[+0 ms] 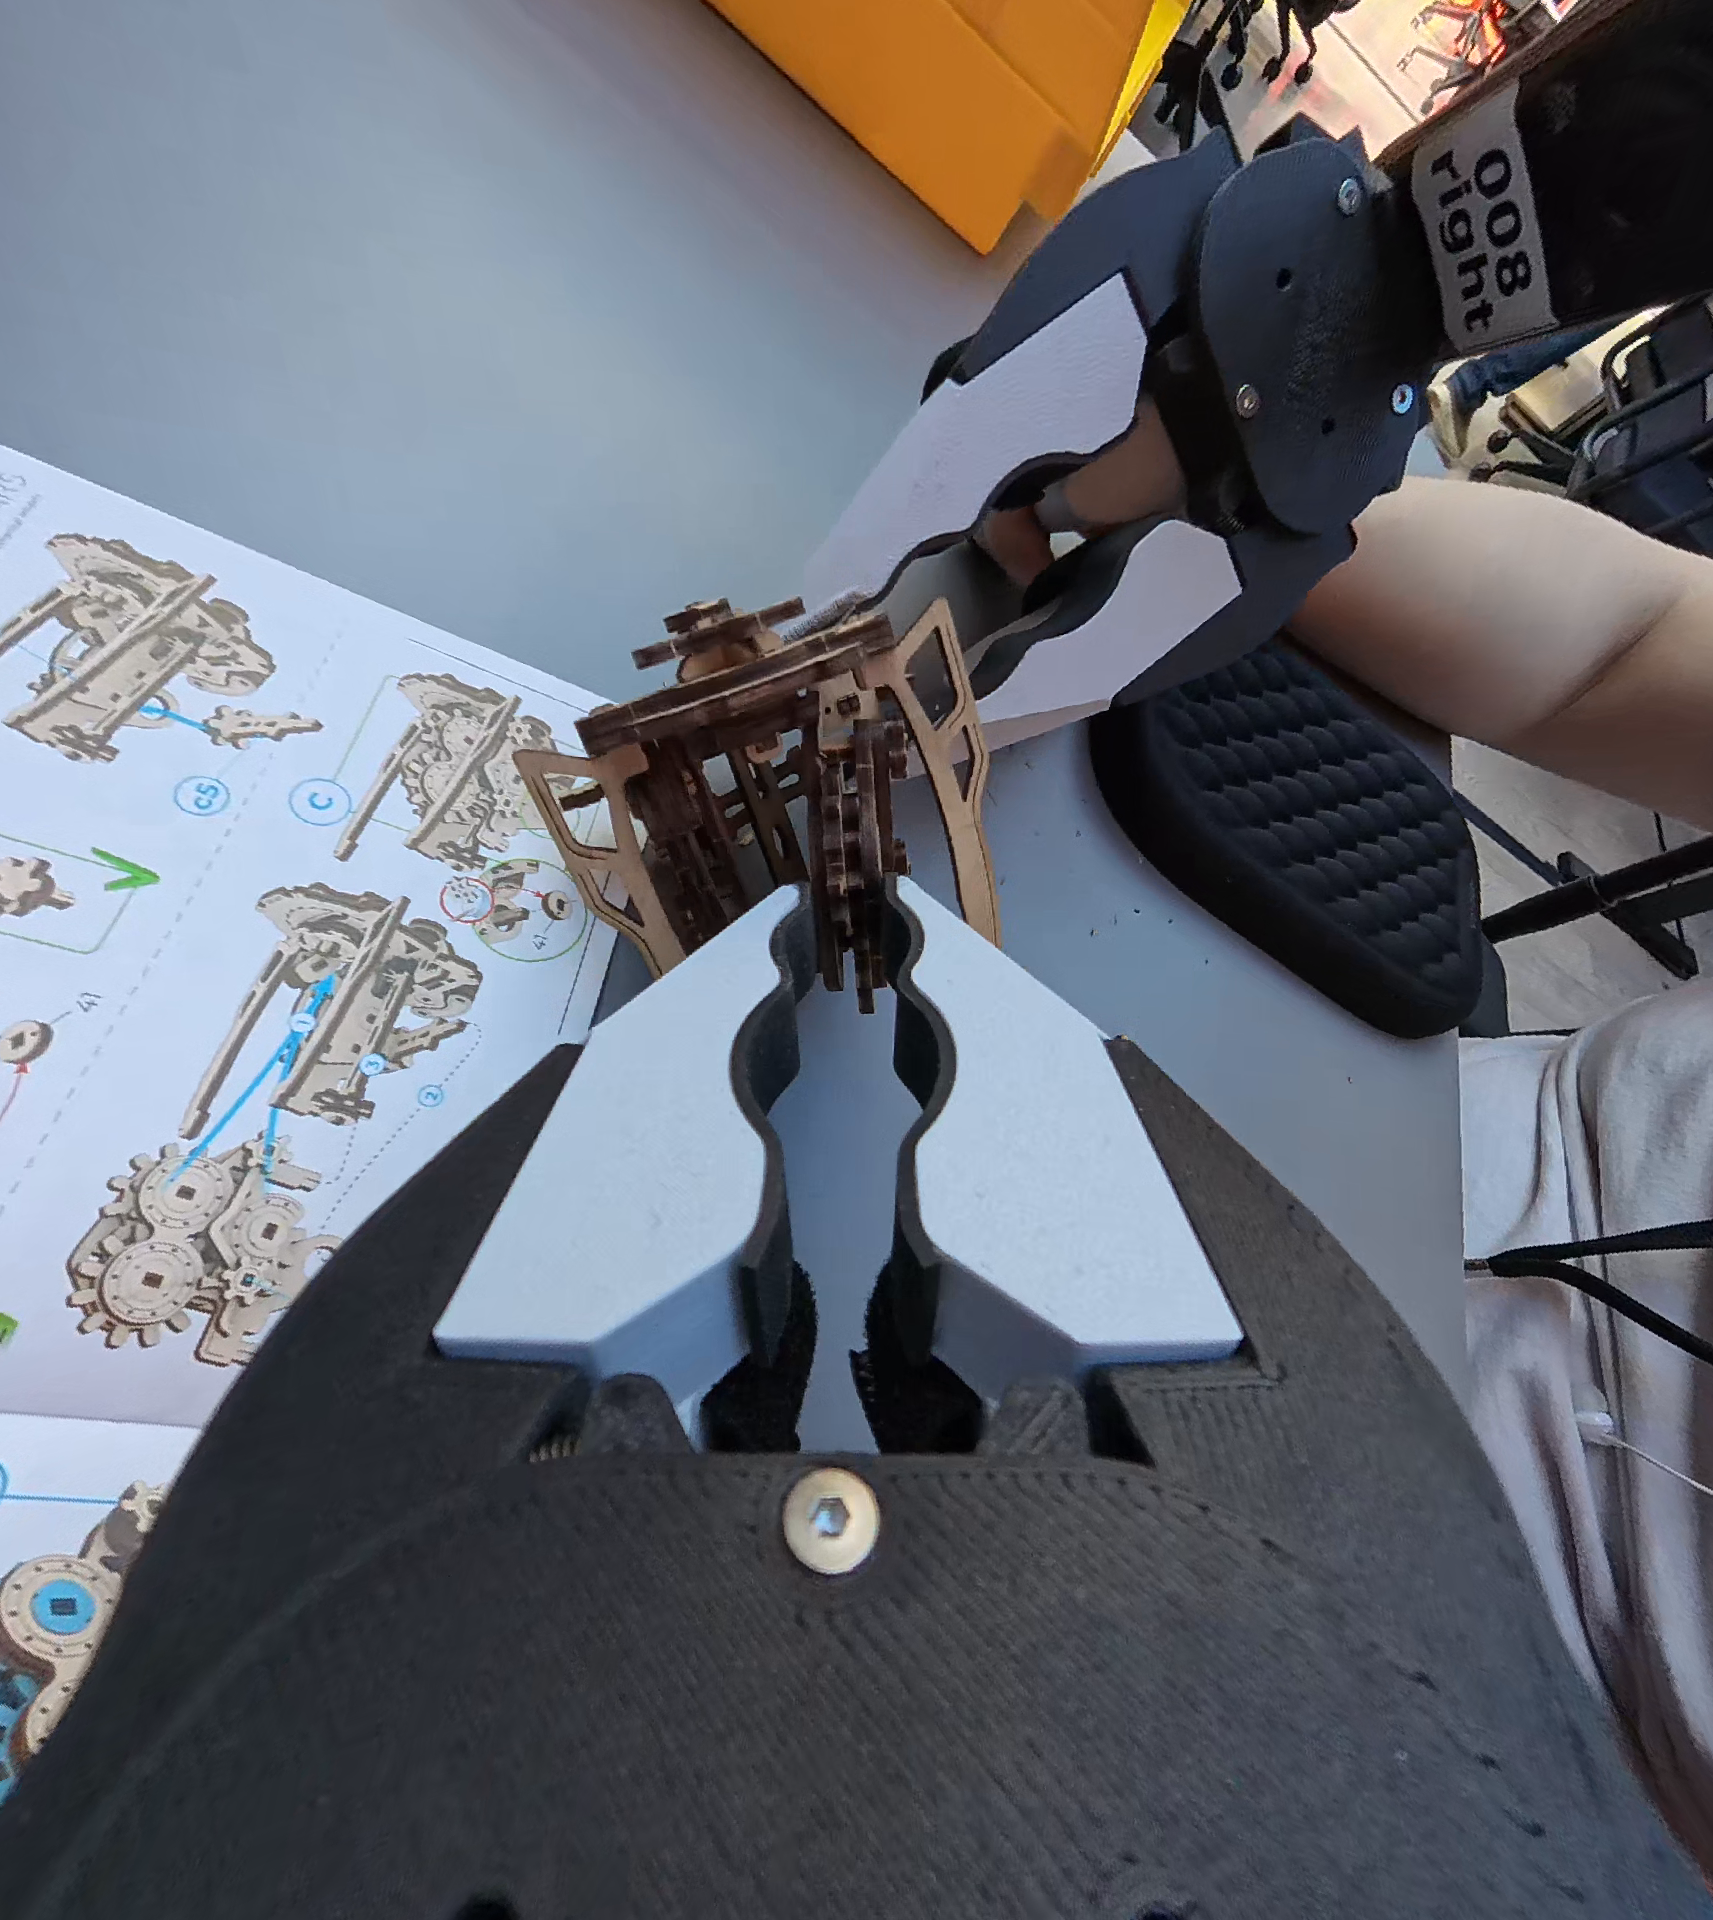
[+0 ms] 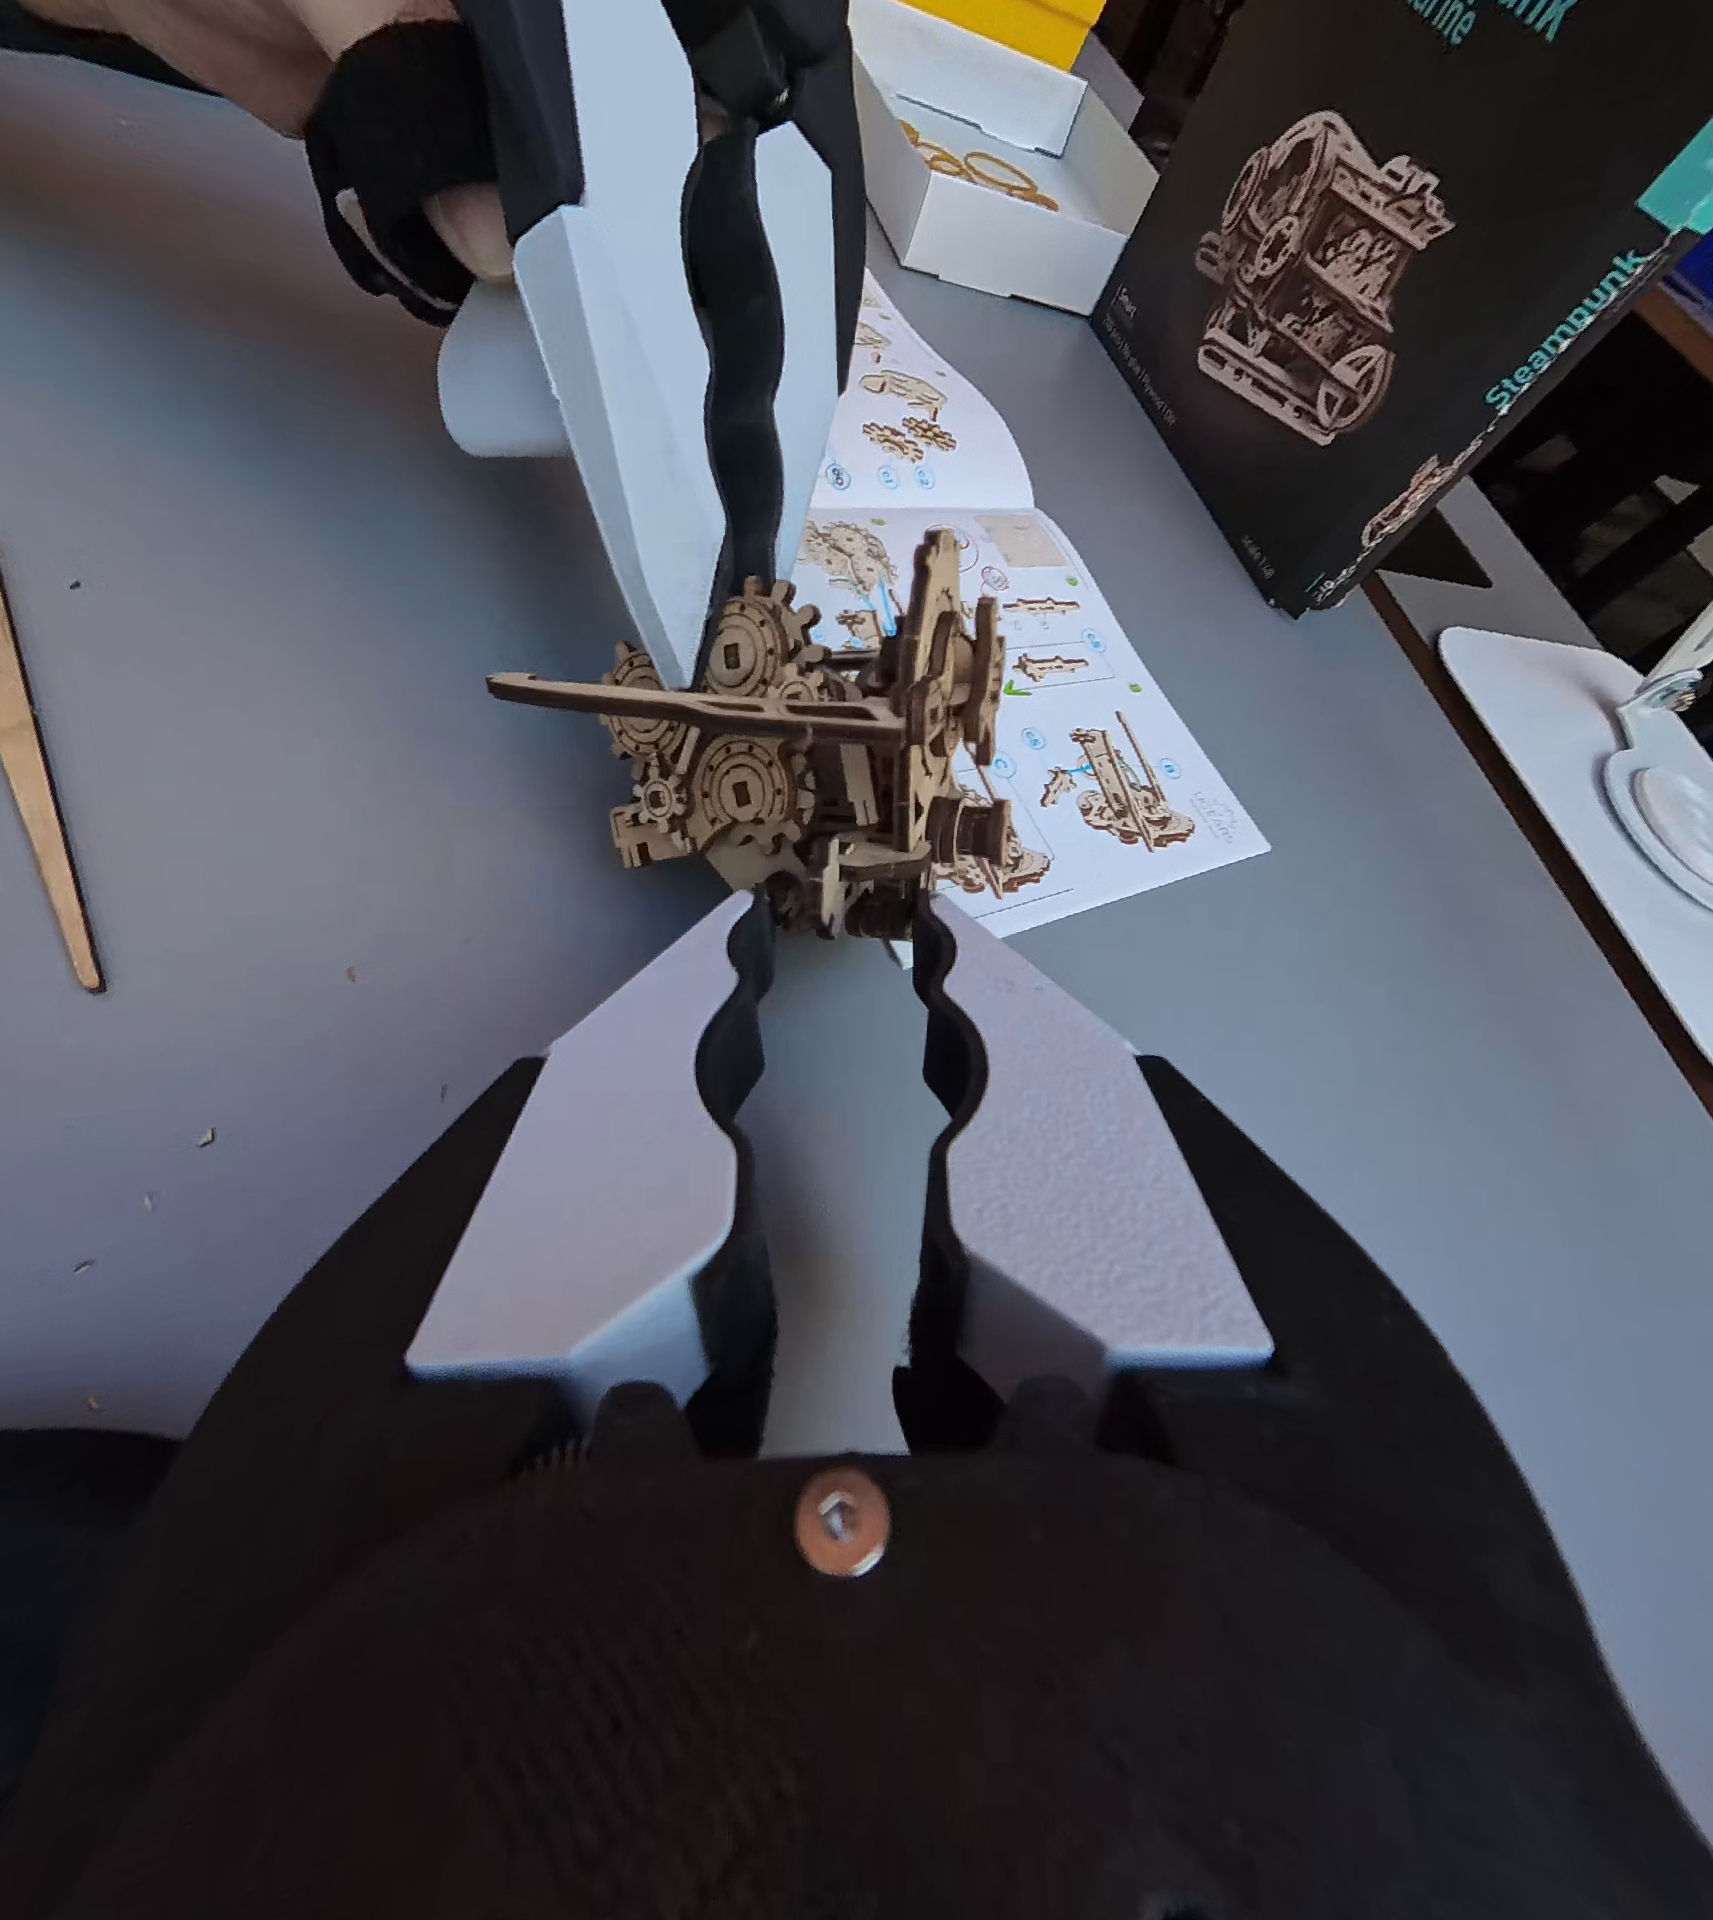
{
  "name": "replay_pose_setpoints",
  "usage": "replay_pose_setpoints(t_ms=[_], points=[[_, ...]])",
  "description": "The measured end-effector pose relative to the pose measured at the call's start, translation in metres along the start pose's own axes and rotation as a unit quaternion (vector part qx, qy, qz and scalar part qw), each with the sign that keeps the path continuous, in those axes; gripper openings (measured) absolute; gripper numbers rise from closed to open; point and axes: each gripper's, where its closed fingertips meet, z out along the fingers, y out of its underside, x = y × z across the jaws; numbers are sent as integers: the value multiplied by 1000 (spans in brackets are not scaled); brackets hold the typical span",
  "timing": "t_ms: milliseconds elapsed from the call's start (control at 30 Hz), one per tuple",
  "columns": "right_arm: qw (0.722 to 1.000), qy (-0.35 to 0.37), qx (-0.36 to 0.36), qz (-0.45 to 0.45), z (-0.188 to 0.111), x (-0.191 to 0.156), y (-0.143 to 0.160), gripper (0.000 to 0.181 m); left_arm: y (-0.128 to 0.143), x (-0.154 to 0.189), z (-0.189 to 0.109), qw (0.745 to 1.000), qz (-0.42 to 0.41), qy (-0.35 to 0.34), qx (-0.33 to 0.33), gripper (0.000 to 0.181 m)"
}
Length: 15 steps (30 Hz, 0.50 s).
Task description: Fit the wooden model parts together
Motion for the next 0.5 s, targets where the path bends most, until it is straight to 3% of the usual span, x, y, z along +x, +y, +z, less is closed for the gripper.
replay_pose_setpoints(t_ms=[500], points=[[995, 47, 54, -69, -12, 4, -24, 13, -10, 4, -11, 988, -106, 95, 54, 10]])
